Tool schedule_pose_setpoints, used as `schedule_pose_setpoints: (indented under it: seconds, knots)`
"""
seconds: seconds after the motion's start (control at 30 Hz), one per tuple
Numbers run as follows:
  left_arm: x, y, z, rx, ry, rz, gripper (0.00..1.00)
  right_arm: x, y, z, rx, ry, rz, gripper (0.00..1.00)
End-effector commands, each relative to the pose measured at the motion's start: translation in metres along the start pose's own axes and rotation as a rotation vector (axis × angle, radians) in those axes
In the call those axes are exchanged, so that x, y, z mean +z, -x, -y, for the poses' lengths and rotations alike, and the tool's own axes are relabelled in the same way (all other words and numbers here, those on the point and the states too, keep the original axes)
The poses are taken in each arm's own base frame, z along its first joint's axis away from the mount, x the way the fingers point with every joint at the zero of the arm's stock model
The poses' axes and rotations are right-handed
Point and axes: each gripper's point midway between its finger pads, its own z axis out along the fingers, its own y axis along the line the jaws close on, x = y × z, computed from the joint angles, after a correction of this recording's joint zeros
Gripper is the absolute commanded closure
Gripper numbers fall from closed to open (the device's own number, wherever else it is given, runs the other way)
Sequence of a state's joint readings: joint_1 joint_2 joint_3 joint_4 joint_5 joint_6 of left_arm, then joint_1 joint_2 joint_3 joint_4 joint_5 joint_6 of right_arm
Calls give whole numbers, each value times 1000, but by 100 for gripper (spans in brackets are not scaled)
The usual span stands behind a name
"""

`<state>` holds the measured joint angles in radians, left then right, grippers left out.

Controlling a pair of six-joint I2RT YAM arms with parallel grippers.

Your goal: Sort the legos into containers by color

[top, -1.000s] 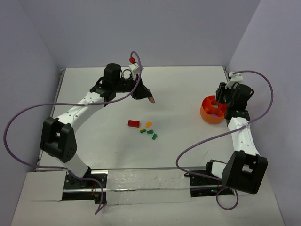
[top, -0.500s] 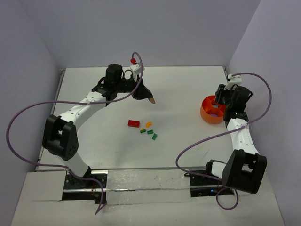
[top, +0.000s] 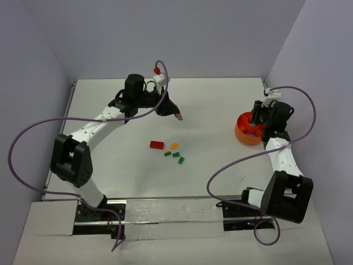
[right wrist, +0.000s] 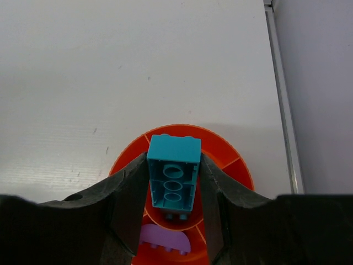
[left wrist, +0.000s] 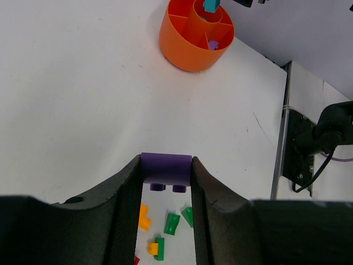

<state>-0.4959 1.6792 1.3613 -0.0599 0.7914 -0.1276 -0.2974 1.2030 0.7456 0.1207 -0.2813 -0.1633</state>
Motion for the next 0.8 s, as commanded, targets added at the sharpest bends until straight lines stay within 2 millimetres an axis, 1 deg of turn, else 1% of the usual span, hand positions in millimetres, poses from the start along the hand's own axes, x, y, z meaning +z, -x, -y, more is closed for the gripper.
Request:
schedule_pose_setpoints:
  seconds: [0.0,0.07,0.13,0.17,0.23,0.33,0.4,0.43,0.47,0.53,0.63,0.67,0.7,0.73,0.77]
  knots:
    - [3,22,3,39,-7,40,100,0,11,3,-18,-5,33,43]
    - [3,22,3,40,-8,39,100,0,11,3,-10,-4,26,29]
    - [3,22,4,43,-8,40,100,-2,14,2,-5,1,28,21]
    - [3,22,4,42,-9,39,100,-3,15,1,-3,2,27,18]
    - [3,22,4,41,-10,38,100,-5,18,0,5,8,25,16]
    - [1,25,8,47,-26,49,100,-15,43,-13,15,75,68,14]
    - [1,27,11,41,-39,55,100,-21,52,-19,22,104,82,14]
    - [1,27,14,36,-48,57,100,-25,64,-24,21,130,105,14]
    - [1,27,15,34,-55,57,100,-27,71,-27,23,149,116,13]
    - [-1,28,19,28,-73,63,100,-32,76,-36,19,200,114,14]
    - [-5,34,32,11,-130,87,100,-45,84,-69,30,395,97,19]
    - [-6,36,34,-7,-145,100,100,-52,82,-86,50,486,74,20]
    - [-8,39,43,-27,-191,112,100,-60,86,-106,74,586,56,21]
    - [-9,36,47,-40,-220,108,100,-62,90,-113,83,615,51,21]
    - [-11,40,57,-68,-266,132,100,-71,91,-136,94,706,25,21]
